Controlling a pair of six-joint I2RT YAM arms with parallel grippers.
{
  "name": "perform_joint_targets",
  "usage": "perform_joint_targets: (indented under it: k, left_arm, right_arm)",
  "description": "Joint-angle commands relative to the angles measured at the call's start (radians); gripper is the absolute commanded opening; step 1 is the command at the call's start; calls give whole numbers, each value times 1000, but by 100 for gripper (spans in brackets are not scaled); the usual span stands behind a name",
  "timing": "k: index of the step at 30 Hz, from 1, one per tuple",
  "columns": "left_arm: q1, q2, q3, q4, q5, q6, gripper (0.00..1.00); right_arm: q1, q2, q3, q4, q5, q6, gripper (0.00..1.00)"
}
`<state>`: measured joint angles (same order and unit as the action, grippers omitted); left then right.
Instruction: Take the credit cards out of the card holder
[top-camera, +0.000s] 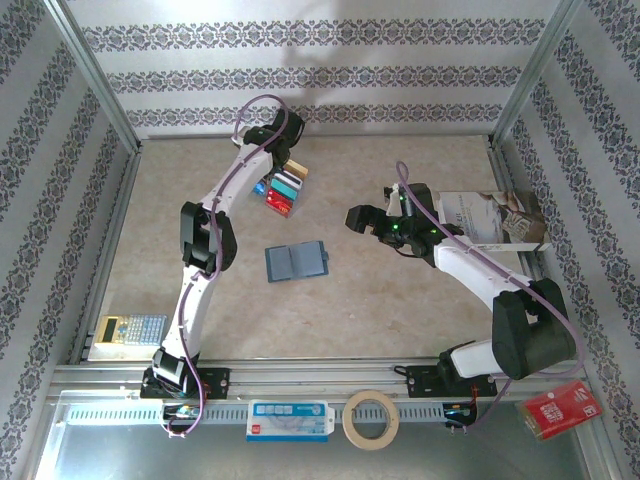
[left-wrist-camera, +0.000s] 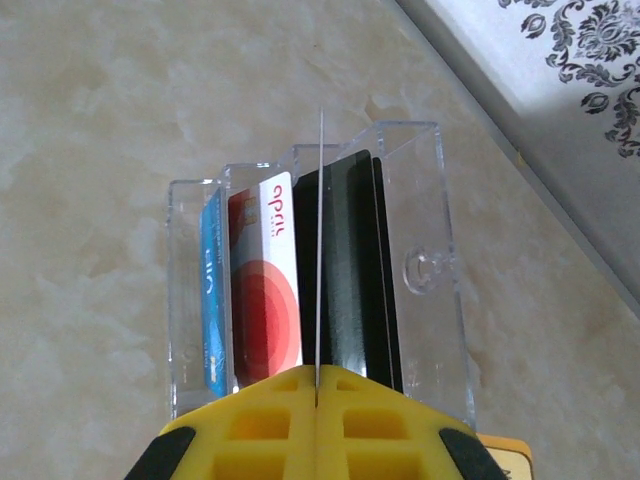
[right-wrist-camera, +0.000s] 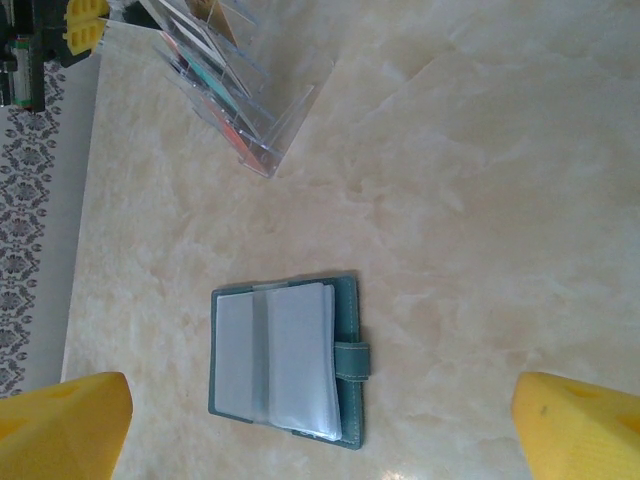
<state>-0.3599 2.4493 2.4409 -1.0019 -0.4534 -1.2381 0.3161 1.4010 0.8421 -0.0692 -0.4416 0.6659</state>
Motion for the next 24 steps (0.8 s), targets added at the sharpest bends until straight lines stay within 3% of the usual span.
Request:
perform_joint_targets:
  k: [1,21,24]
  left_arm:
    - [0,13,27,57,-27,50,0]
    - [14,54,23,98,-5,3,2]
    - [14,56,23,115,-4,25,11]
  right_arm:
    - [-5,-25,-17,-4,-2,-8,97]
    - [-6,-11,-18,-3,-15,9,97]
    - [-6,-11,-19,0,-18,12,97]
